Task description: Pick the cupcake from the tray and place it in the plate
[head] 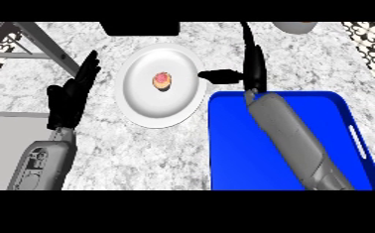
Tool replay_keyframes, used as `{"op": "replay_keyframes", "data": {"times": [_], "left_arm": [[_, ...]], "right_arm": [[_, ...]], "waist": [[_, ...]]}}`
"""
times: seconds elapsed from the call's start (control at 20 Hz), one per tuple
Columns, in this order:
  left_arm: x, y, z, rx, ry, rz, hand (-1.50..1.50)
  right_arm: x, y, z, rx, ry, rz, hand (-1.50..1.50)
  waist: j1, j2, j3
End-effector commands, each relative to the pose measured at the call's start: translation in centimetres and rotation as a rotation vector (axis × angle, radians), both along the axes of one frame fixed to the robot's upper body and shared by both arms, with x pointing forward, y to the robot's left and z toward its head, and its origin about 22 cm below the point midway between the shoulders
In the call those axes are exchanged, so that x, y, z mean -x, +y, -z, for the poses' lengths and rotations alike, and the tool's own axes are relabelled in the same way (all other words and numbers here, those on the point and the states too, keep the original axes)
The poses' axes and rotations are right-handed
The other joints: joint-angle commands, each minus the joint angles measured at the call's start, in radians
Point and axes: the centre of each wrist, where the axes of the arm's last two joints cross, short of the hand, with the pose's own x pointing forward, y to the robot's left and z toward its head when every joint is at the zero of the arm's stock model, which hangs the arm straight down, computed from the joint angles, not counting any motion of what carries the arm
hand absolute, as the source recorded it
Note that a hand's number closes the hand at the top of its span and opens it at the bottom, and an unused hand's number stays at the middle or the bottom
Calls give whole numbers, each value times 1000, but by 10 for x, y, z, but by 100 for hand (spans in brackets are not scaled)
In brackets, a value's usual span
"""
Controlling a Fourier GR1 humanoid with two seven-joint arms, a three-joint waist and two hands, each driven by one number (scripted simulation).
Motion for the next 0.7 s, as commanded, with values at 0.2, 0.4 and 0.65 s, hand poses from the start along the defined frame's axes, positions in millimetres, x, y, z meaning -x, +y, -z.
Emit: {"op": "replay_keyframes", "data": {"times": [0.2,0.4,0.65], "left_arm": [[2,2,-9,7,1,10,0],[27,-4,25,-2,14,2,0],[10,-7,-9,8,18,-3,0]], "right_arm": [[16,-74,2,4,3,-16,-150],[21,-101,-1,-12,12,-25,-150],[33,-120,50,-17,24,-24,-150]], "waist": [[2,0,0],[3,0,0],[6,2,0]]}}
